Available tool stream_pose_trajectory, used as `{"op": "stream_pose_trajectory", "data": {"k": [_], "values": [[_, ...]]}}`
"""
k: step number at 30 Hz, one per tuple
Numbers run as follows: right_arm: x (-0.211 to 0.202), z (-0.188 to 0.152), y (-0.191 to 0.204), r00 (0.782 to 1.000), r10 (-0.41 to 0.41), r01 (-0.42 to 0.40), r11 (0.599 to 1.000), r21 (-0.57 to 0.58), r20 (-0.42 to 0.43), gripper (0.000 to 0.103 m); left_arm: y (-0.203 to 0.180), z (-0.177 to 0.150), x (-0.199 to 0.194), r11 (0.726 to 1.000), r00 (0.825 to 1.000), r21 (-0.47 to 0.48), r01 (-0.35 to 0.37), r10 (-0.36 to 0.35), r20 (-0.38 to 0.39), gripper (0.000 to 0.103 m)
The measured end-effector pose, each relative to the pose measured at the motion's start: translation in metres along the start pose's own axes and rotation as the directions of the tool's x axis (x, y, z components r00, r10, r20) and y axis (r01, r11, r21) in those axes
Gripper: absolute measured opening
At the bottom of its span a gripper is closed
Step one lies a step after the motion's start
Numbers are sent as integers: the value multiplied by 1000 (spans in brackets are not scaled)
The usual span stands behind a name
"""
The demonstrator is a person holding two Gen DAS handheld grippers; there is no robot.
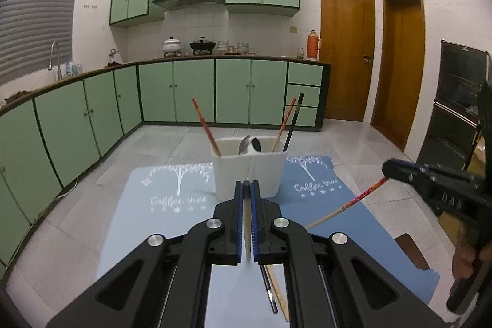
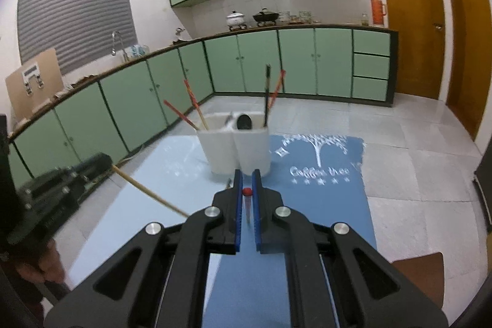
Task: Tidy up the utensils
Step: 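Lift both chopsticks and carry them over the white utensil holder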
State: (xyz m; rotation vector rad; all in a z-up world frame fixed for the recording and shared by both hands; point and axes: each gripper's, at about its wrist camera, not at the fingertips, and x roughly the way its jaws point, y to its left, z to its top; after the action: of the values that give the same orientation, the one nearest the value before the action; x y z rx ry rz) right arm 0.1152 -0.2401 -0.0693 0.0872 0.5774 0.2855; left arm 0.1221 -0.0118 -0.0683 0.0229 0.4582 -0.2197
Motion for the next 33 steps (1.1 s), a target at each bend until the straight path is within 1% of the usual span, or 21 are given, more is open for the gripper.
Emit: {"op": "stream_pose_trajectory", "data": {"k": [4,7,15,20,25,29,33], "values": [[9,22,2,998,46,-47,999,-6,-41,5,-1,10,3,1000,1000,12,13,-13,5,5],[14,31,7,997,52,-54,998,-28,-64,5,0,13,4,1000,1000,15,21,-22,6,5],[16,46,18,996,72,-76,994,-77,-57,5,5,16,0,999,999,17,34,-34,16,5],[11,64,16,996,88,-90,993,-82,-31,5,8,24,1,999,999,10,42,-42,29,4],[1,94,15,996,91,-89,991,-103,19,5,10,41,-2,999,997,16,45,-46,65,4],[-6,121,13,994,94,-86,989,-122,63,5,7,61,-5,998,993,27,56,-59,106,4],[-10,149,12,990,77,-60,988,-143,118,5,3,93,-6,997,982,49,56,-64,176,4]]}}
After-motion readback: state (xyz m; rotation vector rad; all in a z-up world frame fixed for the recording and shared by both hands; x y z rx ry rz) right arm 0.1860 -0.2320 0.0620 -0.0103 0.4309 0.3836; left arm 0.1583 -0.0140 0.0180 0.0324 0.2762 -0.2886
